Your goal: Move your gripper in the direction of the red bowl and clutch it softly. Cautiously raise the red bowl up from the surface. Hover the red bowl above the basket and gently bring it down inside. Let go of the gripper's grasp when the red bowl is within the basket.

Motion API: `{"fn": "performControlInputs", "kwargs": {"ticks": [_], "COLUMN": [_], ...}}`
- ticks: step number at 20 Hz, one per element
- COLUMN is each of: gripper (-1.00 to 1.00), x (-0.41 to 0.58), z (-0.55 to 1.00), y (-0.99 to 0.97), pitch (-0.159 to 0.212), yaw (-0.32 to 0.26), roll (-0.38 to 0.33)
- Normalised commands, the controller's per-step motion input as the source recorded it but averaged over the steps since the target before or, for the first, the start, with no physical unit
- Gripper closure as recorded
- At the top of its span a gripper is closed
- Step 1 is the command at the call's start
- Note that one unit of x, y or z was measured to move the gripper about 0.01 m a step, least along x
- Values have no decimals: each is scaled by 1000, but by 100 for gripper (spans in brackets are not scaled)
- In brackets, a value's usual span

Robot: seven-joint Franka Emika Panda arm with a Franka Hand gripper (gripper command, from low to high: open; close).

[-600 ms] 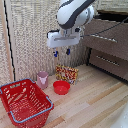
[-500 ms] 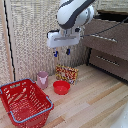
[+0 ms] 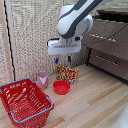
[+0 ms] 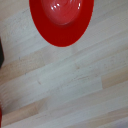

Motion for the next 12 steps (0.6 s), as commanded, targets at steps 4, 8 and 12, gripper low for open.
{"fn": "performControlInputs", "kwargs": {"ticks": [4, 8, 12], "gripper": [-100, -100, -100], "x": [-38, -226, -369], "z": [-496, -455, -386], "y": [-65, -165, -292], "pitch": [0, 3, 0], "yaw": [-172, -129, -87], "roll": [0, 0, 2]}}
